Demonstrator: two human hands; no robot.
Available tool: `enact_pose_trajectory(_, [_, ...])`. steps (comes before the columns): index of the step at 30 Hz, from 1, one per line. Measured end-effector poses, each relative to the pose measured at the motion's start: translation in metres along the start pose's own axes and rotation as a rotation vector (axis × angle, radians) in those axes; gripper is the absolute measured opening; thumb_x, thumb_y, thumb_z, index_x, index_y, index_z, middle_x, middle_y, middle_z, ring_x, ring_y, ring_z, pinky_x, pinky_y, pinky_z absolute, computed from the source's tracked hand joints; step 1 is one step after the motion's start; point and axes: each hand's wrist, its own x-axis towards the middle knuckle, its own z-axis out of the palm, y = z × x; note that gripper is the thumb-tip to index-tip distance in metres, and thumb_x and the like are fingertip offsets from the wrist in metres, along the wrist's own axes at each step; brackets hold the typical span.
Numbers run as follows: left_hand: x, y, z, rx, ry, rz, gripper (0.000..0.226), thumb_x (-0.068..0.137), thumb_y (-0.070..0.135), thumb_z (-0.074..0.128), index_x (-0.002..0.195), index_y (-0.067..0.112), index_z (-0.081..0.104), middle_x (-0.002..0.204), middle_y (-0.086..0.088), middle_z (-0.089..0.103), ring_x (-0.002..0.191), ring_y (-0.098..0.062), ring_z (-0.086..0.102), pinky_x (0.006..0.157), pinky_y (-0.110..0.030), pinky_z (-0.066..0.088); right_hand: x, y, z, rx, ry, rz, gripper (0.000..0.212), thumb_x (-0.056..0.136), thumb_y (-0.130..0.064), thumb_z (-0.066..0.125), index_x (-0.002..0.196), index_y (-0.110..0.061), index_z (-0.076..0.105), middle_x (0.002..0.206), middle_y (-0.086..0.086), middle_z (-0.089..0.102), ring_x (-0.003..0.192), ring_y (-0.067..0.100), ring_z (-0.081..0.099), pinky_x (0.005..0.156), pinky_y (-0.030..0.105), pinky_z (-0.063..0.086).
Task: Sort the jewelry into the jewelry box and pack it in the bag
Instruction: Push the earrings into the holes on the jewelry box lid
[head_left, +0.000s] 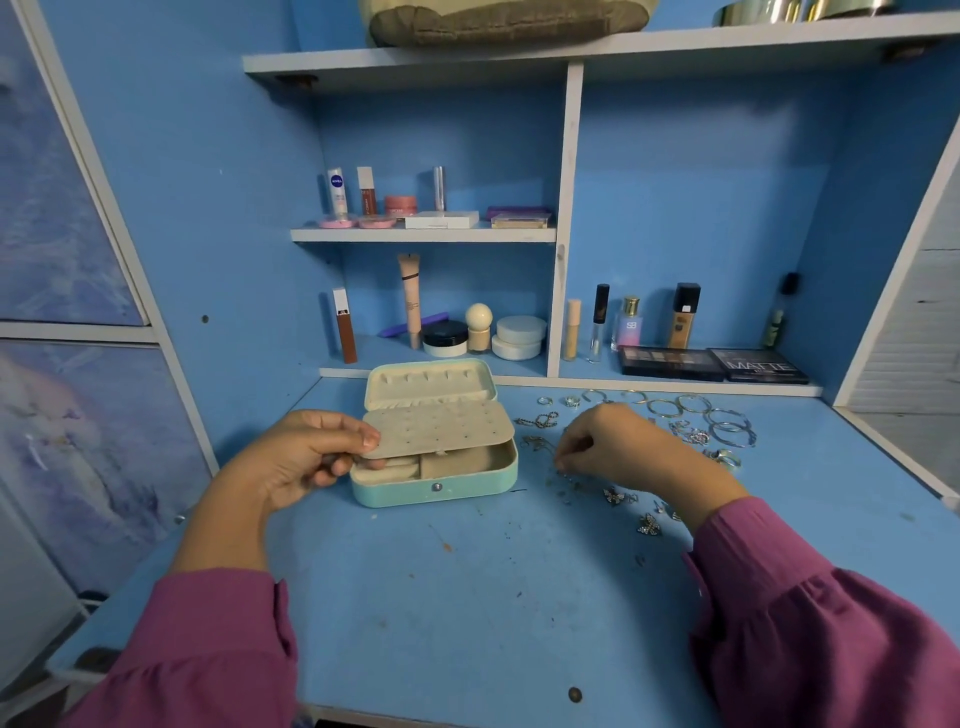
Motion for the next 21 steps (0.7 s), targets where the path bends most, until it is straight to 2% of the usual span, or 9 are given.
enact_pose_trajectory(4, [-0.0005,-0.0001,0.0001,-0.001,-0.001,0.003,0.009,0.081,-0.007,0.062,0.09,-0.008,0.063,0.088,-0.034,0.061,0.035,-0.005,0.047,0.03,-0.012,0.029,0.0019,-0.0061,0.0084,-0.075,0.02,-0.049,0.013,0.086,-0.021,0.064,0.095,-0.02,0.074,0.099,-0.004,0.067,0.088,0.013,0.06,0.081,0.032,0.053])
enact_pose_trajectory(8, [-0.0007,0.0003,0.0003,-0.002,0.002,0.001,0.007,0.081,-0.007,0.063,0.087,-0.006,0.064,0.081,-0.032,0.064,0.034,-0.005,0.045,0.03,-0.013,0.029,0.0031,-0.0098,0.0109,-0.144,0.021,-0.052,0.016,0.088,-0.02,0.06,0.097,-0.018,0.073,0.101,-0.002,0.067,0.09,0.016,0.06,0.081,0.032,0.053])
enact_pose_trajectory(14, [-0.0015,0.0007,0.0002,-0.002,0.002,-0.004,0.006,0.08,-0.006,0.064,0.086,-0.005,0.065,0.08,-0.031,0.066,0.035,-0.005,0.043,0.031,-0.013,0.03,0.0023,-0.0052,0.0088,-0.14,0.031,0.008,0.013,0.085,-0.018,0.062,0.092,-0.021,0.073,0.097,-0.004,0.069,0.087,0.015,0.062,0.079,0.033,0.055])
enact_pose_trajectory(18, [-0.0022,0.0012,0.0002,0.001,-0.006,-0.003,0.005,0.081,-0.005,0.064,0.085,-0.005,0.065,0.078,-0.03,0.067,0.035,-0.005,0.042,0.031,-0.013,0.03,0.0029,-0.0035,0.0082,-0.168,0.038,0.043,0.006,0.084,-0.028,0.067,0.085,-0.023,0.071,0.091,-0.005,0.069,0.084,0.015,0.062,0.076,0.034,0.056])
enact_pose_trajectory(21, [-0.0021,0.0012,0.0,0.001,-0.002,-0.005,0.005,0.081,-0.005,0.064,0.085,-0.005,0.065,0.079,-0.032,0.067,0.034,-0.005,0.041,0.031,-0.013,0.03,0.0023,-0.0041,0.0068,-0.198,0.024,0.055,0.009,0.086,-0.031,0.066,0.078,-0.025,0.066,0.088,-0.004,0.067,0.083,0.016,0.061,0.072,0.031,0.053])
